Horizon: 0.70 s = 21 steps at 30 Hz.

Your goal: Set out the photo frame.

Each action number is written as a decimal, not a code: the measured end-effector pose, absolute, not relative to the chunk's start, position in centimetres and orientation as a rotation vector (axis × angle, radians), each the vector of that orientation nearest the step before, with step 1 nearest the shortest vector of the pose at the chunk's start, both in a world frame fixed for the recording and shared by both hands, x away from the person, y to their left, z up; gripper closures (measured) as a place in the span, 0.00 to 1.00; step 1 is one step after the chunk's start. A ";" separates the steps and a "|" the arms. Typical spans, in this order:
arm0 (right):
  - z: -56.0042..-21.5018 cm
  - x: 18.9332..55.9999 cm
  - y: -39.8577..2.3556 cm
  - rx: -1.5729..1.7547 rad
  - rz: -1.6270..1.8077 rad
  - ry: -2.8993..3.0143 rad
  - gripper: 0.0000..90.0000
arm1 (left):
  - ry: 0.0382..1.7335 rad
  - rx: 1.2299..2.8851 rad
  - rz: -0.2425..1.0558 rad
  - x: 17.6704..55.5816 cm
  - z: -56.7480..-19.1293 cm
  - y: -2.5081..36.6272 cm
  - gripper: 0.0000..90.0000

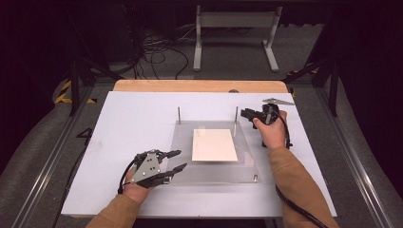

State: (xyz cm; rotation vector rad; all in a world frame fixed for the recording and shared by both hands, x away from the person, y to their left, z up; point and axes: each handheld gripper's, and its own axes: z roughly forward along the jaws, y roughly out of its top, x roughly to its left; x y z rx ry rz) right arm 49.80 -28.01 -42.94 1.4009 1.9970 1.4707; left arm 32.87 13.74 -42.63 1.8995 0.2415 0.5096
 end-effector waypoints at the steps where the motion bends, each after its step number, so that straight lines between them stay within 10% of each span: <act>1: -42.8 49.3 -28.4 1.375 1.487 2.005 0.69 | 0.243 1.900 0.511 32.9 -42.6 13.7 0.59; 21: -41.2 38.7 -31.2 0.917 1.565 2.131 0.47 | 0.271 1.902 0.487 33.1 -42.0 13.7 0.58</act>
